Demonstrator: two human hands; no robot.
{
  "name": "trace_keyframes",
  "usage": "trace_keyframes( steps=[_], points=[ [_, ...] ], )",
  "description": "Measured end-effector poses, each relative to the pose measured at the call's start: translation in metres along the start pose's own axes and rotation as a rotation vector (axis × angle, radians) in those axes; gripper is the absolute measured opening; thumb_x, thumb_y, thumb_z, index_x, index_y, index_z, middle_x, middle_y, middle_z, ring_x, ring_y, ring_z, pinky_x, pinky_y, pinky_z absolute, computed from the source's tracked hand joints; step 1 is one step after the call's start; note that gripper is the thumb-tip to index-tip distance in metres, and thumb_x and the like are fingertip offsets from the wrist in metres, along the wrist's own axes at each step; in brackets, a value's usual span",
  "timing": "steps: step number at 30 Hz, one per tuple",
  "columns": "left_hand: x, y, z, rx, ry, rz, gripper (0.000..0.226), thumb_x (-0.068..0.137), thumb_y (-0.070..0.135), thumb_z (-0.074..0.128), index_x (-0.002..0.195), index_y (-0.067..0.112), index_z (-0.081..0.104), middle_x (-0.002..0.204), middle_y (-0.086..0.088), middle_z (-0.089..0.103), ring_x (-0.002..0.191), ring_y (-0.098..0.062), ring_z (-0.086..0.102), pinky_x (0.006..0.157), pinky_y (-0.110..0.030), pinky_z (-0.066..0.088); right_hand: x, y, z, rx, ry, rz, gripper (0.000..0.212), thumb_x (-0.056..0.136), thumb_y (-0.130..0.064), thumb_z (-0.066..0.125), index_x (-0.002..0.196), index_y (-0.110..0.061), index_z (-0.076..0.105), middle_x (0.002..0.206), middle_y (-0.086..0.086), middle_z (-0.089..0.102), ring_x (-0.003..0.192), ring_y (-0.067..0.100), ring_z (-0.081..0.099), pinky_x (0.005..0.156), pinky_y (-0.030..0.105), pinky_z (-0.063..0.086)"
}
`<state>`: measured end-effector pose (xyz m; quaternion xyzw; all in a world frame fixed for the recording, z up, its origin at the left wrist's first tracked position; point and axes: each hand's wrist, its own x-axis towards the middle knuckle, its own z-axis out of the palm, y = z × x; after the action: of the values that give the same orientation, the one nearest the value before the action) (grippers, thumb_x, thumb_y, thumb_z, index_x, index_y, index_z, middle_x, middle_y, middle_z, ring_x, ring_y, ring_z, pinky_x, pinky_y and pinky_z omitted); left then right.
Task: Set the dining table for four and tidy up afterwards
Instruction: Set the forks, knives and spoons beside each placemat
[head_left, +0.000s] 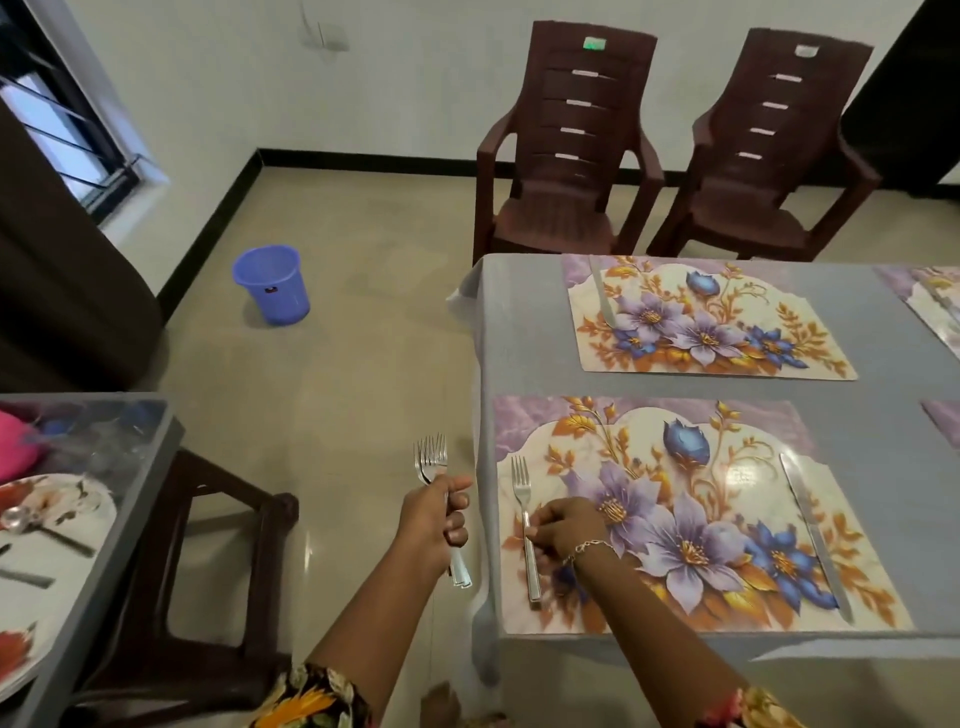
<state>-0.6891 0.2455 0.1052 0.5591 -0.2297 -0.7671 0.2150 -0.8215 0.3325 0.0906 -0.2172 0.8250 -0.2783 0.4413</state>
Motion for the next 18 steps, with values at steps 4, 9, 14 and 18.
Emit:
trace_keyframes(
  steps=[4,9,14,18],
  points=[
    [0.0034,0.0029,-0.0012,0.017,-0.022,-0.012,0.031,0.101,0.017,0.034,0.086,0.002,0.057,0.060,-0.002,0.038,0.025,-0.002,0.020,0.031,-0.011,0.016,0.0015,-0.0024,0.0008,-0.102,0.004,0.000,0.027,0.077,-0.002,0.070,0.058,-0.016,0.057,0.060,0.002,0.059,0.061,0.021,0.059,0.076,0.038,0.056],
    [-0.0016,0.0045,-0.0037,0.039,-0.032,-0.024,0.026,0.098,0.012,0.039,0.083,0.003,0.058,0.061,-0.002,0.038,0.025,-0.003,0.020,0.031,-0.011,0.016,0.0047,-0.0016,0.0036,-0.248,0.028,-0.050,0.028,0.081,-0.006,0.066,0.058,-0.017,0.054,0.060,0.001,0.063,0.057,0.016,0.062,0.077,0.035,0.057],
    [-0.0039,0.0041,-0.0059,0.047,-0.051,-0.033,0.025,0.098,0.012,0.039,0.083,0.003,0.058,0.061,-0.002,0.038,0.025,-0.003,0.020,0.032,-0.010,0.016,-0.0004,0.0005,0.0037,-0.339,0.066,-0.104,0.023,0.085,-0.015,0.062,0.065,-0.016,0.052,0.072,0.009,0.068,0.070,0.026,0.067,0.074,0.035,0.057],
    [-0.0024,0.0019,-0.0095,0.060,-0.053,-0.036,0.032,0.101,0.018,0.036,0.084,0.002,0.058,0.060,-0.002,0.039,0.025,-0.002,0.020,0.032,-0.009,0.017,-0.0045,0.0015,-0.0003,-0.462,0.124,-0.355,0.026,0.088,-0.014,0.059,0.114,-0.016,0.059,0.097,0.006,0.066,0.084,0.018,0.061,0.082,0.024,0.049]
  ],
)
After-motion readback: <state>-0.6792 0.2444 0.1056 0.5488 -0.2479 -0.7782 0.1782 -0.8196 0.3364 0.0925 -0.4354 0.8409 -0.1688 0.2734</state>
